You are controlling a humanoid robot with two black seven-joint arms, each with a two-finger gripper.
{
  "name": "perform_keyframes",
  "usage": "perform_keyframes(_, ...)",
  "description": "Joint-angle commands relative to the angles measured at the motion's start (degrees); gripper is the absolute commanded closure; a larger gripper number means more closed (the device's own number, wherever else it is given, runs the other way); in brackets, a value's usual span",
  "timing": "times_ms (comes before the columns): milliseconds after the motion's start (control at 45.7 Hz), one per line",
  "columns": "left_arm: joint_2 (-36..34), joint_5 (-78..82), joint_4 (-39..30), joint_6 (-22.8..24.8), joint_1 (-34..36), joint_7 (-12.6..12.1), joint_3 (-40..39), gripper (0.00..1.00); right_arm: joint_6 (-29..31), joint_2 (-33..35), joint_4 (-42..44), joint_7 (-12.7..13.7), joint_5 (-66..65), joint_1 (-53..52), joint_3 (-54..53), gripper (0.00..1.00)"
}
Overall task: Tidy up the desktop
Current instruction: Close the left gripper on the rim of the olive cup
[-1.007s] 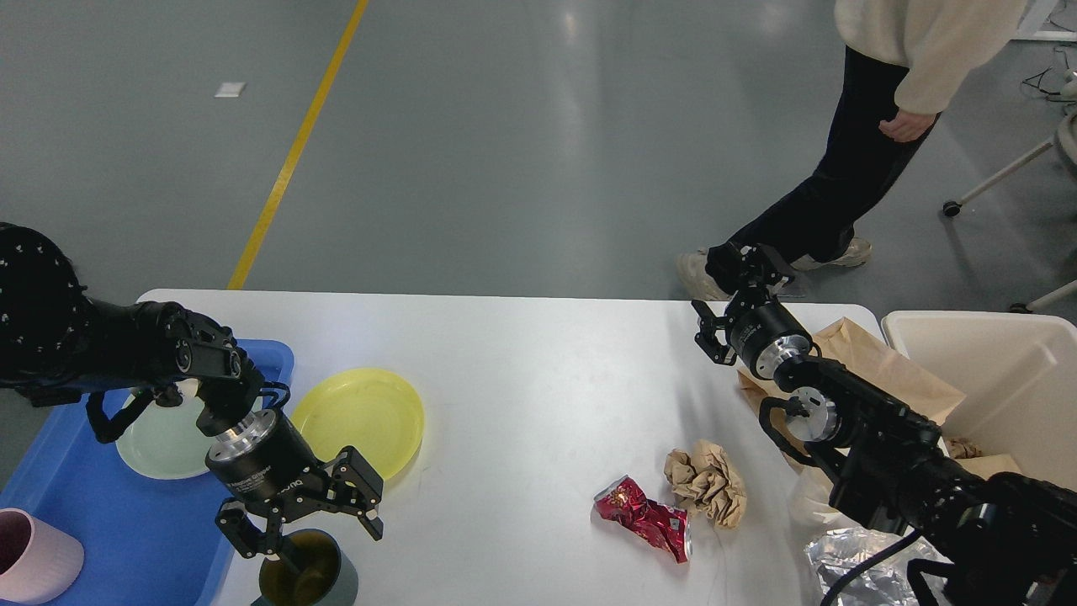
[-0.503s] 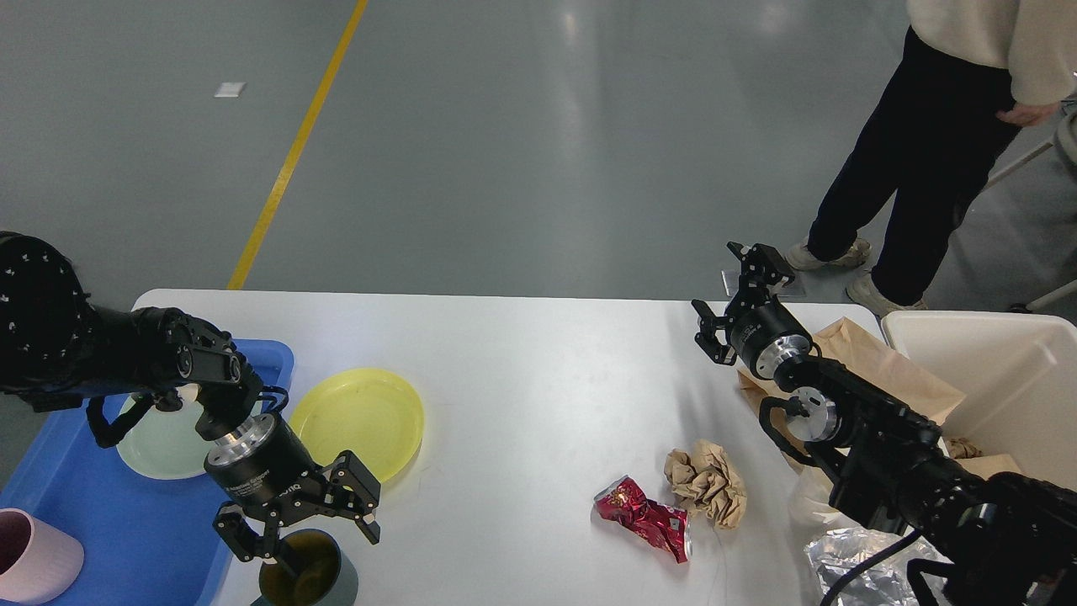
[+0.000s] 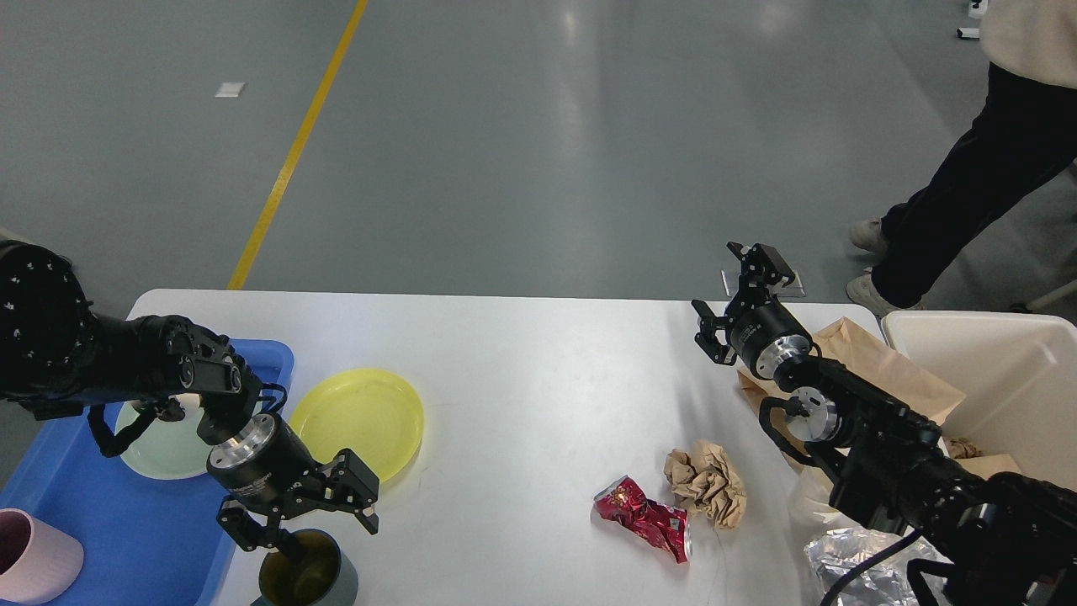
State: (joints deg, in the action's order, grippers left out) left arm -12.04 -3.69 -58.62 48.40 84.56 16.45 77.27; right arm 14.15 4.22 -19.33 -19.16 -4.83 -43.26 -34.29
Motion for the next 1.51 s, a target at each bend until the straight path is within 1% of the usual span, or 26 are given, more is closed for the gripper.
perform_keyframes(0, 0.0, 0.0, 0.0, -0.1, 0.0, -0.2, -0.1, 0.05, 0.0, 0.0, 0.0, 0.0, 0.0, 0.0, 0.0, 0.00)
perform_keyframes(153, 0.0, -0.1, 0.0, 0.2, 0.0, -0.3, -0.3, 0.11, 0.0, 0.0, 0.0, 0.0, 0.0, 0.0, 0.0, 0.00)
perform_keyframes(197, 0.0, -0.1, 0.0, 0.5, 0.0, -0.3, -0.3, 0.15, 0.0, 0.0, 0.0, 0.0, 0.0, 0.0, 0.0, 0.00)
perform_keyframes(263, 0.0, -0.1, -0.1, 1.0, 0.0, -0.3, -0.3, 0.24, 0.0, 0.0, 0.0, 0.0, 0.0, 0.0, 0.0, 0.00)
perform_keyframes(350, 0.0, -0.1, -0.1, 1.7, -0.1, -0.4, -0.3, 0.35, 0.0, 0.0, 0.0, 0.0, 0.0, 0.0, 0.0, 0.00)
perform_keyframes(460, 0.0, -0.1, -0.1, 3.1, -0.1, -0.4, -0.2, 0.42, 0.0, 0.0, 0.0, 0.0, 0.0, 0.0, 0.0, 0.00)
perform_keyframes(569, 0.0, -0.1, -0.1, 4.2, -0.3, -0.4, -0.1, 0.57, 0.0, 0.0, 0.0, 0.0, 0.0, 0.0, 0.0, 0.00)
perform_keyframes(678, 0.1, -0.1, -0.1, 4.9, -0.4, -0.4, -0.1, 0.63, 0.0, 0.0, 0.0, 0.0, 0.0, 0.0, 0.0, 0.00)
perform_keyframes(766, 0.1, -0.1, -0.1, 5.7, -0.4, -0.3, 0.0, 0.75, 0.0, 0.0, 0.1, 0.0, 0.0, 0.0, 0.0, 0.00)
perform_keyframes(810, 0.1, -0.1, -0.1, 6.4, -0.4, -0.3, 0.1, 0.78, 0.0, 0.0, 0.0, 0.0, 0.0, 0.0, 0.0, 0.00)
perform_keyframes(963, 0.1, 0.0, -0.1, 6.6, -0.3, -0.3, 0.1, 0.81, 0.0, 0.0, 0.0, 0.0, 0.0, 0.0, 0.0, 0.00)
perform_keyframes(1072, 0.1, 0.0, -0.1, 6.6, -0.3, -0.3, 0.2, 0.96, 0.0, 0.0, 0.0, 0.0, 0.0, 0.0, 0.0, 0.00)
perform_keyframes(1204, 0.1, 0.0, 0.0, 6.6, -0.3, -0.3, 0.2, 0.99, 0.0, 0.0, 0.1, 0.0, 0.0, 0.0, 0.0, 0.00)
perform_keyframes(1488, 0.1, 0.0, 0.0, 6.6, -0.3, -0.2, 0.1, 1.00, 0.0, 0.0, 0.0, 0.0, 0.0, 0.0, 0.0, 0.00)
